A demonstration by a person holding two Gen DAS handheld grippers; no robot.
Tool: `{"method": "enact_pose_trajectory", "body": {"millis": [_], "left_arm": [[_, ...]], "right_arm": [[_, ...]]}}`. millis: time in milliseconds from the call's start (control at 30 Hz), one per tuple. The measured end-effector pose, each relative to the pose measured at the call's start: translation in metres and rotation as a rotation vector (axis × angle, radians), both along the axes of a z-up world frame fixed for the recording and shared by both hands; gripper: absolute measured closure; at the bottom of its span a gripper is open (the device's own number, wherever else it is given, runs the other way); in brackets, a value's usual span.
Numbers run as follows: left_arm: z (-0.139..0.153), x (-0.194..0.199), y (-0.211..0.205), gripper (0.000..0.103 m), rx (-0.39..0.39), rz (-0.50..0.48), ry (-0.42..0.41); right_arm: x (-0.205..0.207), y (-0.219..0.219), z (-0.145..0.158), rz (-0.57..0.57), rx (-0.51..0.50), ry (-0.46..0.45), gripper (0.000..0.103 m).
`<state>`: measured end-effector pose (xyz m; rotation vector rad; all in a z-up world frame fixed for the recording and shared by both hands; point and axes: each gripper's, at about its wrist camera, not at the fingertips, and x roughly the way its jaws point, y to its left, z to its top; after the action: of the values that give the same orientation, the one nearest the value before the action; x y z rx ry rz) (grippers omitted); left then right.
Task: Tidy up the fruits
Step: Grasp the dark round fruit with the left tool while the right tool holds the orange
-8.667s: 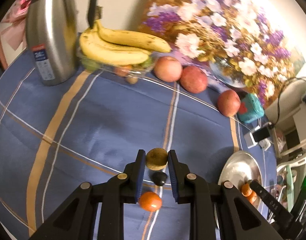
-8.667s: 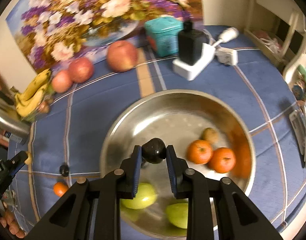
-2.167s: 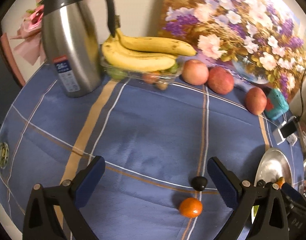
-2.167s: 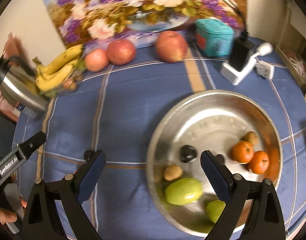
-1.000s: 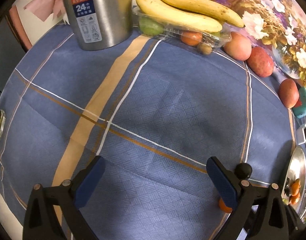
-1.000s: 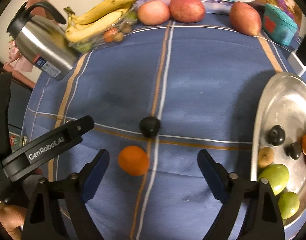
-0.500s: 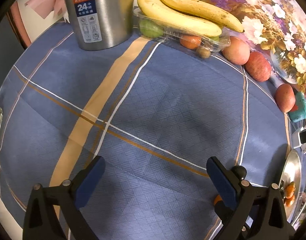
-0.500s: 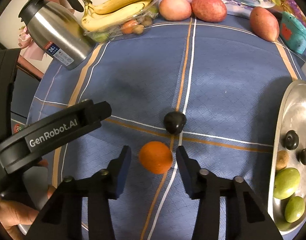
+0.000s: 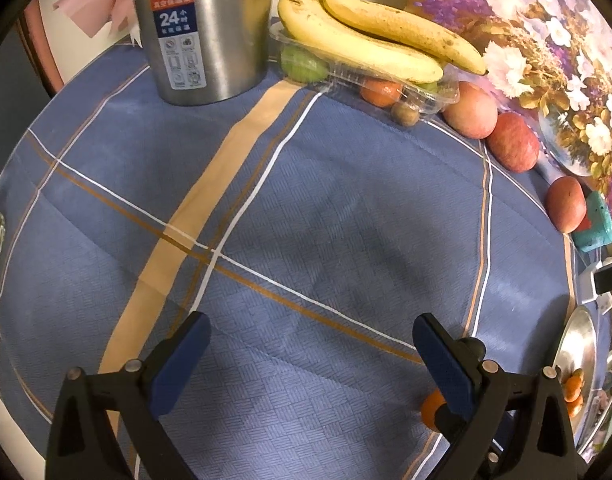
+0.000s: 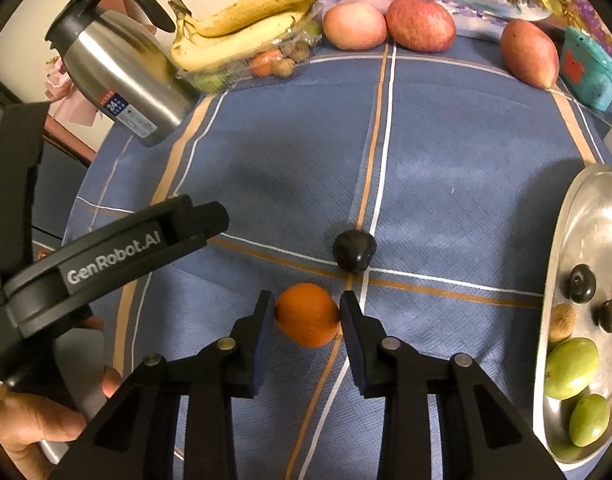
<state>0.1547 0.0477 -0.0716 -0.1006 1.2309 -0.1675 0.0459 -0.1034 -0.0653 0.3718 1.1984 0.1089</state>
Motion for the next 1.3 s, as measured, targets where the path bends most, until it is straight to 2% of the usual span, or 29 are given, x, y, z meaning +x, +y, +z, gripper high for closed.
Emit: {"method": "enact_pose_trajectory", "body": {"millis": [200,400,700,900,967,1200,1267,1300], "left_arm": [[0.004,0.001,0.001,0.001,-0.007,0.018,-0.014],[0.006,0.000,-0.005,0.001,-0.025,0.008,-0.021],[0.006,-0.006,-0.035,0.005,-0.090,-0.079,0.005],[0.007,-0.011,-0.057,0.013,-0.091,-0.152,0.014],[0.006,-0.014,-0.064,0.021,-0.093,-0.173,0.019],[0.000,-0.019,-0.087,0.037,-0.134,-0.247,0.057],[-0.001,-0.022,-0.095,0.046,-0.128,-0.268,0.062],[-0.001,-0.023,-0.098,0.047,-0.119,-0.276,0.062]], "right_arm": [[-0.007,-0.014,0.014,-0.024,-0.003,-0.030,0.069],[-0.012,-0.046,0.022,-0.101,0.008,-0.050,0.068],[-0.026,-0.089,0.034,-0.231,0.027,-0.091,0.069],[-0.036,-0.107,0.040,-0.282,-0.011,-0.108,0.068],[-0.039,-0.112,0.042,-0.295,-0.009,-0.115,0.069],[-0.045,-0.119,0.047,-0.312,0.002,-0.133,0.069],[-0.045,-0.120,0.047,-0.312,0.004,-0.135,0.069],[-0.045,-0.120,0.047,-0.310,0.004,-0.135,0.069]]}}
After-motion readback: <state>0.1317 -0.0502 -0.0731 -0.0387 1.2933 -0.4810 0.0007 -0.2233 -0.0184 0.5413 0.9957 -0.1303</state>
